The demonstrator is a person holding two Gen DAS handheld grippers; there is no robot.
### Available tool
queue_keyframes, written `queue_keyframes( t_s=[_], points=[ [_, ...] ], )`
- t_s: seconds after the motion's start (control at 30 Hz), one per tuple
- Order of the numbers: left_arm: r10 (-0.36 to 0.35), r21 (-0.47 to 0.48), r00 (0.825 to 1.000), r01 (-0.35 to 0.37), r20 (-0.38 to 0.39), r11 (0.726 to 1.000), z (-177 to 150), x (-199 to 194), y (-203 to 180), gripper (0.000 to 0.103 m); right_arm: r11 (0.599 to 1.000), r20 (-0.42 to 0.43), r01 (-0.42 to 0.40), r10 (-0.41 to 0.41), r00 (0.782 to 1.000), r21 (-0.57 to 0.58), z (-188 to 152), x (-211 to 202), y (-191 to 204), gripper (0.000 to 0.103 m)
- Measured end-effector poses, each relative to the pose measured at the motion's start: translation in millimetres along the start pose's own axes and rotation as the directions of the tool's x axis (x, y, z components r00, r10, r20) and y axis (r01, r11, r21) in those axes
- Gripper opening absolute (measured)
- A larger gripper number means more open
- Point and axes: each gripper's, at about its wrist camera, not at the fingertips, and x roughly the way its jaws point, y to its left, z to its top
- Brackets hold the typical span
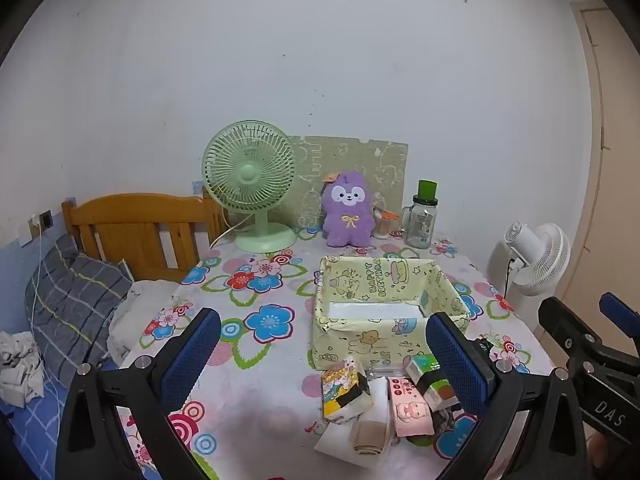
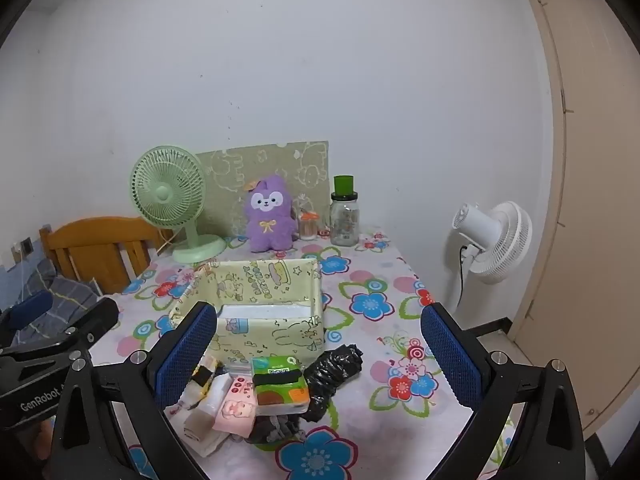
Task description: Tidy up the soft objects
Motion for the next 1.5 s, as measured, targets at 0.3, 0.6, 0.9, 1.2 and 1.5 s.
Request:
queue_keyframes(
  t_s=[0.3, 0.6, 0.9, 1.2, 1.5],
  points=[
    [-0.001, 0.033, 1.0, 0.0, 0.026, 0.999, 2.3, -4.3, -4.9, 0.103, 1.0, 0.0, -0.004, 0.004, 1.0, 0.01, 2.9, -2.4, -3.2, 0.103],
    [0.006, 0.026, 1.0, -0.007, 0.024, 1.0, 3.7, -0.1, -7.2, 0.103, 1.0, 0.001, 0.001, -0.001, 1.0, 0.009, 3.6, -5.5, -1.1, 0.103],
    [-0.002, 0.031, 1.0, 0.001, 0.026, 1.0, 4.3, 1.9, -7.8, 0.103, 1.0, -0.006, 0.003, -0.003, 1.0, 0.012, 3.2, 1.8, -2.0, 0.103],
    [-0.003, 0.034, 1.0, 0.002, 0.025, 0.999, 1.9, 3.2, -10.1, 0.103, 1.0, -0.011, 0.006, -0.006, 1.0, 0.013, 3.8, 3.2, -3.2, 0.103],
    [-0.004, 0.04, 1.0, 0.003, 0.025, 0.999, -0.3, 5.5, -11.0, 0.103, 1.0, -0.012, 0.011, -0.011, 1.0, 0.011, 3.4, 4.0, -3.6, 0.103]
  ],
)
